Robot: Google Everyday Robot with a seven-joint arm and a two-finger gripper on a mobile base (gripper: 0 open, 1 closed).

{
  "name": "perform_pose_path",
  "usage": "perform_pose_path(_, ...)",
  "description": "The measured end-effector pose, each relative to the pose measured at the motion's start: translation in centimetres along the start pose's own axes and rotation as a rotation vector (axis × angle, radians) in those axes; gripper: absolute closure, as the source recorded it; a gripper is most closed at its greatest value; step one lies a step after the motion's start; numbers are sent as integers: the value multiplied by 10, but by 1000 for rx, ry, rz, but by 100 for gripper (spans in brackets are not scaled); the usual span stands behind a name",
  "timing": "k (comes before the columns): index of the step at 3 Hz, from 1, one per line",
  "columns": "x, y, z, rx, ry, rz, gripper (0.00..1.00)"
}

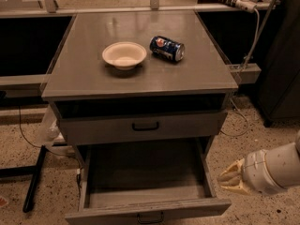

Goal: Close middle drawer

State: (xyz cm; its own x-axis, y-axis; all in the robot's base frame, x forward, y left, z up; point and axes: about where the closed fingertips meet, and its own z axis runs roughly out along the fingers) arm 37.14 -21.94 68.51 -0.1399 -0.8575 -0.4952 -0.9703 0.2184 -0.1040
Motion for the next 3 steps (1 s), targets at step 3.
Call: perform_pose_path(3, 33, 13, 84, -8, -78, 83, 100)
